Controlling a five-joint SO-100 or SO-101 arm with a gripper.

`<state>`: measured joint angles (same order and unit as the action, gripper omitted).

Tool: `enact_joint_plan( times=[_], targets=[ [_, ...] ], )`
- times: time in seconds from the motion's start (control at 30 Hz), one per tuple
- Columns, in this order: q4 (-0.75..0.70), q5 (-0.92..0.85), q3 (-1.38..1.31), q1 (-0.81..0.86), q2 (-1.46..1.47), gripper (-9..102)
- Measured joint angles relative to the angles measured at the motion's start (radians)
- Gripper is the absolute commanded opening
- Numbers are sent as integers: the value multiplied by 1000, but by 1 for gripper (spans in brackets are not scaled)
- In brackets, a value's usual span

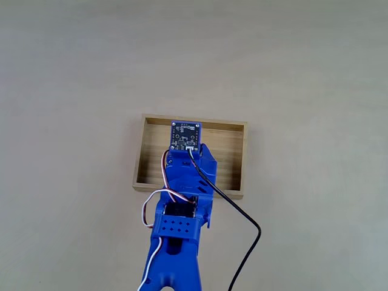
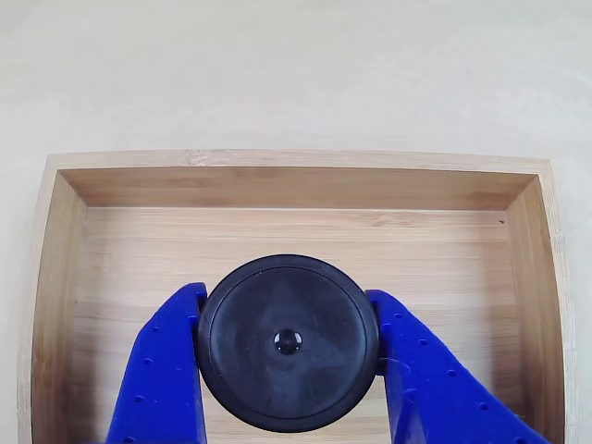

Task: Place the black cylinder in the wooden box then return to rest.

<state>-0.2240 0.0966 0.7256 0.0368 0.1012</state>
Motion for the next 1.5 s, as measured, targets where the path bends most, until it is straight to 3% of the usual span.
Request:
enact_joint_plan(
  times=[0.9,1.17,1.5],
  targets=[
    [0,0,-40,18,-89,17],
    [0,0,-40,18,-89,34],
    [0,6,-40,21,-89,38]
  ],
)
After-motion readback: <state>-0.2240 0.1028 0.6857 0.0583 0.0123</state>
